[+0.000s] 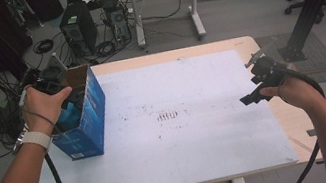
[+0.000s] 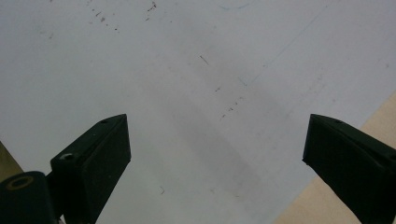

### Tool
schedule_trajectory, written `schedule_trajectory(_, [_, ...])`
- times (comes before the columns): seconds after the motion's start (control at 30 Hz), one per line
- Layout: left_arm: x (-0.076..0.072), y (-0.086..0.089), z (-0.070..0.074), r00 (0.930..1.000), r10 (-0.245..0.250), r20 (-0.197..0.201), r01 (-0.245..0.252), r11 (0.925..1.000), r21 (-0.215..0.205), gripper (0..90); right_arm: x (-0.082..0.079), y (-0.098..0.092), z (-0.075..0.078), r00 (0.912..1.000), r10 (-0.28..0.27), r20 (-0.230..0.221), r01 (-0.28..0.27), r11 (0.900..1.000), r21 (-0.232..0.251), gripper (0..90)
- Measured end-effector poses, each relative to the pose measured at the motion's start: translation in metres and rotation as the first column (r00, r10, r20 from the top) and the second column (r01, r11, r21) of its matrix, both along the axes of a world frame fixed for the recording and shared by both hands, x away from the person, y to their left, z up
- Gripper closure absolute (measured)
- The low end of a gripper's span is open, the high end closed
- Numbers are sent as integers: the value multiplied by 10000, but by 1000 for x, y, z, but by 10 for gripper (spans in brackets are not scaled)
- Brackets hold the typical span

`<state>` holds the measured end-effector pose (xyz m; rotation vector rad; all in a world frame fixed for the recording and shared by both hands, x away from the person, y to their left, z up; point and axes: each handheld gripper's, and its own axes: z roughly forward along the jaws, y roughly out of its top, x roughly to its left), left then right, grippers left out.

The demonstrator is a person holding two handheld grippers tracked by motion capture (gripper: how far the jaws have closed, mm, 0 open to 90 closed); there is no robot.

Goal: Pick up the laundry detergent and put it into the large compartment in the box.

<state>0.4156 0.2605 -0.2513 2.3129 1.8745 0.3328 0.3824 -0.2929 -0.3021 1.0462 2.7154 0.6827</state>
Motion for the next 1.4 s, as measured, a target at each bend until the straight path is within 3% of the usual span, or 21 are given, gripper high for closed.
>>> schedule_trajectory(0.77, [-5,-3,26,9992,-308,-237,307,9995,-21,102,-4,-2,4,10000,-40,9,40,10000,14,75])
schedule_trajectory(0.97, [-8,-7,36,9980,-521,-350,520,9986,-28,102,-5,-1,6,10000,22,73,-22,10000,7,76])
schedule_trajectory(1.07, [-10,-10,42,9979,-613,-225,613,9981,-40,99,-5,-1,6,10000,16,77,-16,10000,13,75])
schedule_trajectory(1.4, [-16,-23,54,9933,-1142,-190,1135,9929,-345,95,-6,1,9,9999,32,103,-32,10000,16,75])
